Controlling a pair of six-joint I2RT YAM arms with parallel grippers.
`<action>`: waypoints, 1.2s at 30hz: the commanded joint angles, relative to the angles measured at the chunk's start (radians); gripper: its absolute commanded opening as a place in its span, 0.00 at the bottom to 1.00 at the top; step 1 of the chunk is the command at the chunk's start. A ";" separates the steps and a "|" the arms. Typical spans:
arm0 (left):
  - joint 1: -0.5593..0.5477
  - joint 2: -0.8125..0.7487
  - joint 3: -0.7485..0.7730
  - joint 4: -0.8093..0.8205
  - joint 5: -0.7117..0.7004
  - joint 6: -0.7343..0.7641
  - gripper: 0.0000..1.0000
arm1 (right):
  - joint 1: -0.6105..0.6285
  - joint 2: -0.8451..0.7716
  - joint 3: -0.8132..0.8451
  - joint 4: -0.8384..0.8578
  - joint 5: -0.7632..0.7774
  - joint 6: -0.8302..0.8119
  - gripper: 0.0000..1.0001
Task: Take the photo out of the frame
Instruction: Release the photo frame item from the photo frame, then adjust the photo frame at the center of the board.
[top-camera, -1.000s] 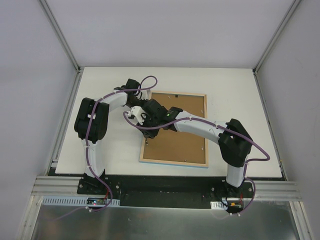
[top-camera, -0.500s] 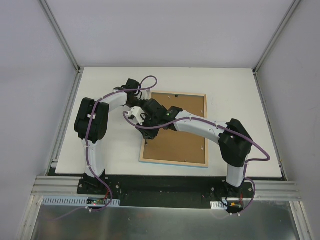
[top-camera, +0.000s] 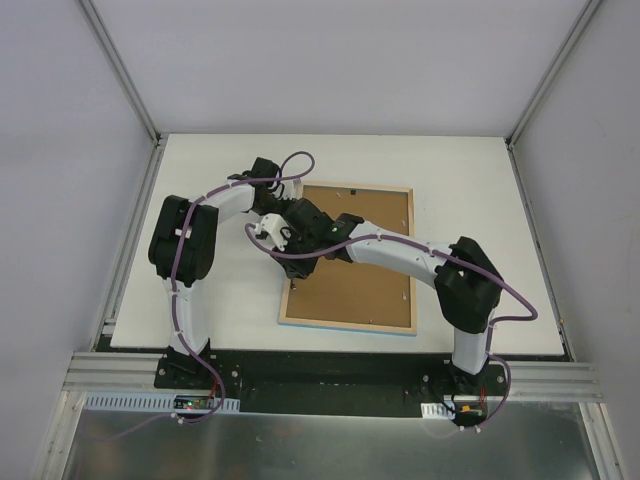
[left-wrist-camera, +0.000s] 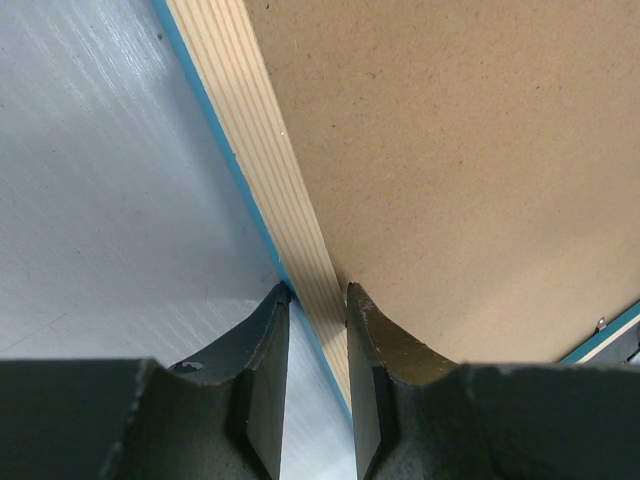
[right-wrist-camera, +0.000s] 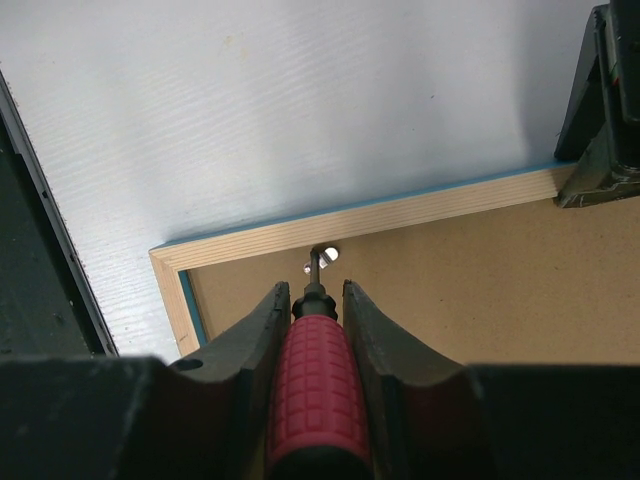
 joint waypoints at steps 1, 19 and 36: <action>0.012 0.053 -0.037 -0.026 -0.038 0.032 0.00 | -0.001 0.004 0.024 -0.001 0.047 -0.021 0.01; 0.013 0.053 -0.037 -0.026 -0.033 0.030 0.00 | -0.024 -0.088 0.052 -0.075 0.119 -0.128 0.01; 0.012 0.100 0.126 -0.149 -0.091 0.082 0.00 | -0.591 -0.478 -0.127 -0.150 -0.076 -0.183 0.01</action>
